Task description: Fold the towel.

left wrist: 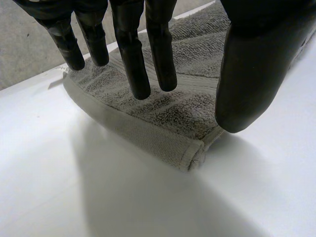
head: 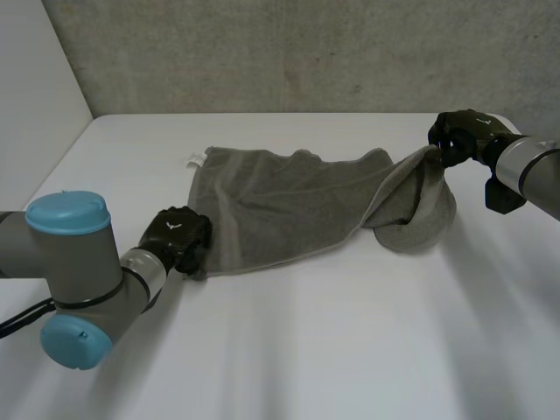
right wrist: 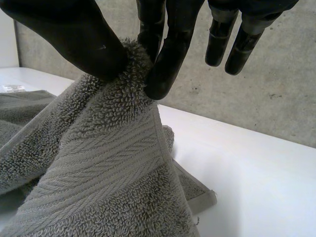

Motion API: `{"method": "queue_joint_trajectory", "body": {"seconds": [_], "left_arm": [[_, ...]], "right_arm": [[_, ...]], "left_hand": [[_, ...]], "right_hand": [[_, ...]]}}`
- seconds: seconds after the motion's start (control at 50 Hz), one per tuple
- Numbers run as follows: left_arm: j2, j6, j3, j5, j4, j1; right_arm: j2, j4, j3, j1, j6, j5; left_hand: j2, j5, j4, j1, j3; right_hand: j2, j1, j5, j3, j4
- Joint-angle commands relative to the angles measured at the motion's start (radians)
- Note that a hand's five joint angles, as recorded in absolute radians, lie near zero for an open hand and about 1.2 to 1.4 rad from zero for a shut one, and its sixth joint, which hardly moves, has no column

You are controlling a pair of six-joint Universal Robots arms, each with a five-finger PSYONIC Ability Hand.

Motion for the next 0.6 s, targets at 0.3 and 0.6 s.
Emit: {"method": "queue_joint_trajectory", "body": {"seconds": [0.3,0.6], "left_arm": [[-0.050,0.001,0.044,0.000,0.005,-0.001],[-0.061,0.061,0.059,0.009,-0.012,0.001]], "right_arm": [[0.000,-0.001,0.008,0.000,-0.004,-0.006],[0.000,-0.001,0.007,0.000,-0.006,-0.006]], "left_hand": [[0.038,0.045,-0.056,0.042,-0.049],[0.666,0.673,-0.056,0.670,-0.049]], "right_hand": [[0.053,0.096,0.049,-0.040,-0.067],[0.053,0.096,0.049,-0.040,-0.067]]}}
